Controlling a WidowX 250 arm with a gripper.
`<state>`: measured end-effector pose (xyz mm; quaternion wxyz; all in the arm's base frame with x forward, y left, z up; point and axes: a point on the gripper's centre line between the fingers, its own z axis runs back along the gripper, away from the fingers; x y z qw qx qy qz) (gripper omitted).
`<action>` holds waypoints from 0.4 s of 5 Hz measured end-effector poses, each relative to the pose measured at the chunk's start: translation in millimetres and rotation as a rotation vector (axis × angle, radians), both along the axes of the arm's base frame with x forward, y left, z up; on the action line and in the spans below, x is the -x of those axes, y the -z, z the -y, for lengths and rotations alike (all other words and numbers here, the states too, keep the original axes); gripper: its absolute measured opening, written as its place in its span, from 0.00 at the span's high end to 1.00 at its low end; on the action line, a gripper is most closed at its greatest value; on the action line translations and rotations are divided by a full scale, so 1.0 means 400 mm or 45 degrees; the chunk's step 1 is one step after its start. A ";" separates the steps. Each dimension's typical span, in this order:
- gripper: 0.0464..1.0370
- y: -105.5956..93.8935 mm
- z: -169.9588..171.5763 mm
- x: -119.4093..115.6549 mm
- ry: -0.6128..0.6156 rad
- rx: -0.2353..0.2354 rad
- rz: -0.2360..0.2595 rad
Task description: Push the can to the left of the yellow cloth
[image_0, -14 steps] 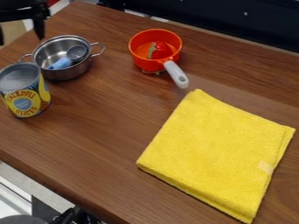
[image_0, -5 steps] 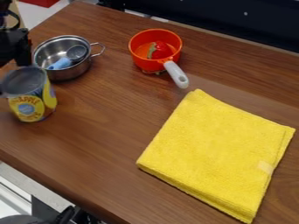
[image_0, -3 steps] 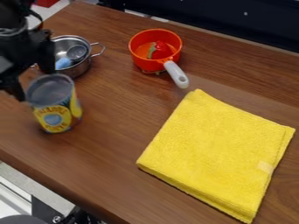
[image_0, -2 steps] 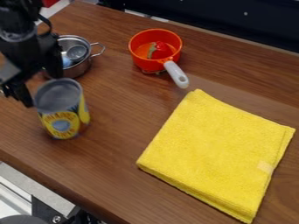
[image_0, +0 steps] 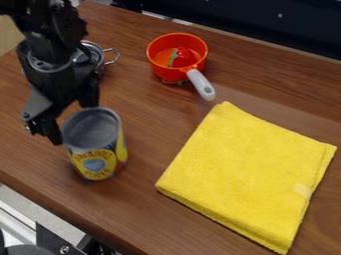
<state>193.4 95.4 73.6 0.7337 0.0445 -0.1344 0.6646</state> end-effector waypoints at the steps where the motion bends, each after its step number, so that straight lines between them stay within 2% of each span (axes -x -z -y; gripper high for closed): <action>1: 0.04 0.000 0.050 0.012 0.047 0.017 -0.007; 2: 0.04 0.000 0.074 0.009 0.060 0.030 -0.002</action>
